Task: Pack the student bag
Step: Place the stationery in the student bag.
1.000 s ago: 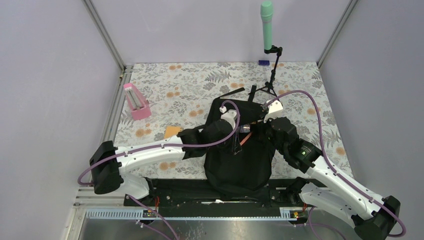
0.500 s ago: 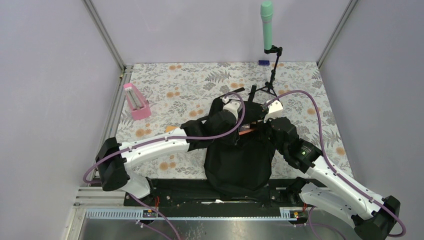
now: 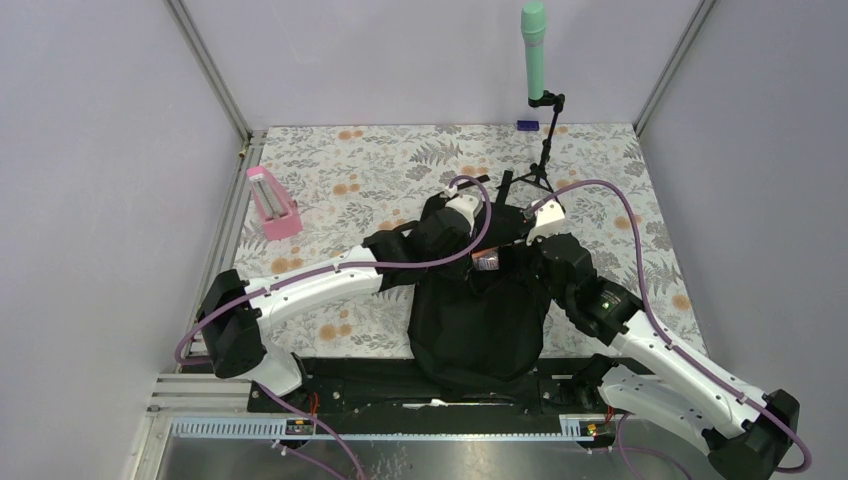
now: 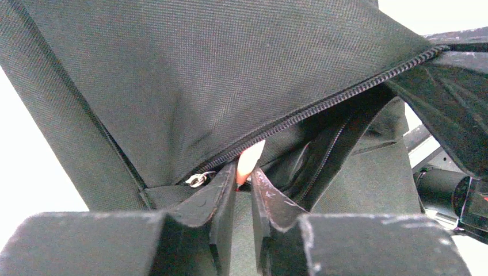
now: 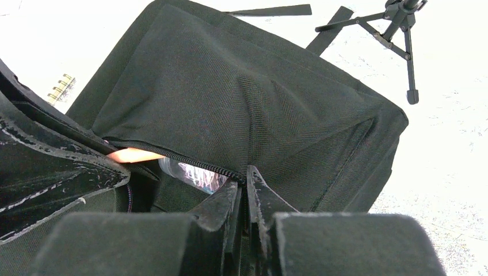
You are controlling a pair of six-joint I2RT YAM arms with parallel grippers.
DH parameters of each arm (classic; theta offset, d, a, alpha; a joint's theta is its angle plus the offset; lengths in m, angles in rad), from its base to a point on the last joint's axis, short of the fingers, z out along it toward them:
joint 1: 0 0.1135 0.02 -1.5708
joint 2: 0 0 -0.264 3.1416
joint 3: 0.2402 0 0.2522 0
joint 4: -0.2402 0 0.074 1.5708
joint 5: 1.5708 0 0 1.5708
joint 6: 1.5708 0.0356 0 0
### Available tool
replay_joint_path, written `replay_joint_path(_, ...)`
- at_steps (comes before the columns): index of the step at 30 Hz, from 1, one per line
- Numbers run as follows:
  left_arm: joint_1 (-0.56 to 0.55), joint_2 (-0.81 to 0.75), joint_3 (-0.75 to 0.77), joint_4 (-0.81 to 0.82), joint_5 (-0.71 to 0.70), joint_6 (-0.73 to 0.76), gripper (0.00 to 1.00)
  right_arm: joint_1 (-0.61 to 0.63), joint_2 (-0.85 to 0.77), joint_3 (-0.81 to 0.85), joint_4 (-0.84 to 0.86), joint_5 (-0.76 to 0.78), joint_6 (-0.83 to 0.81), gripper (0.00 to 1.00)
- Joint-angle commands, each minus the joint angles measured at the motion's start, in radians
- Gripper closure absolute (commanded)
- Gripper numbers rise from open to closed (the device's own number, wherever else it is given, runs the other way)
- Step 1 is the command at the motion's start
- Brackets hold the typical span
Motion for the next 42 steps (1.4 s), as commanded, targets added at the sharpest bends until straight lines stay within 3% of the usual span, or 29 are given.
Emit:
replay_joint_path(1,0.004,-0.010,0.036,0.005,0.021,0.061,0.81,0.008,0.004,0.050,0.098,-0.018,0.014,0.91)
replay_joint_path(13,0.005,-0.023,0.040,-0.006,-0.032,0.095,0.73,0.009,0.122,0.127,0.135,-0.190,0.104,0.98)
replay_joint_path(16,0.005,-0.066,0.020,-0.008,-0.059,0.102,0.65,0.009,0.130,0.124,0.139,-0.191,0.106,0.98)
replay_joint_path(21,0.005,-0.167,-0.033,0.002,-0.095,0.111,0.40,0.009,0.118,0.121,0.128,-0.173,0.097,0.98)
replay_joint_path(30,0.012,-0.326,-0.119,-0.012,-0.134,0.090,0.15,0.009,0.060,0.119,0.081,-0.101,0.038,0.95)
replay_joint_path(36,0.086,-0.424,-0.217,-0.079,-0.175,0.034,0.05,0.009,0.021,0.097,0.074,-0.074,0.023,0.93)
replay_joint_path(42,0.253,-0.537,-0.367,-0.098,-0.114,-0.045,0.02,0.008,-0.002,0.081,0.069,-0.048,0.011,0.91)
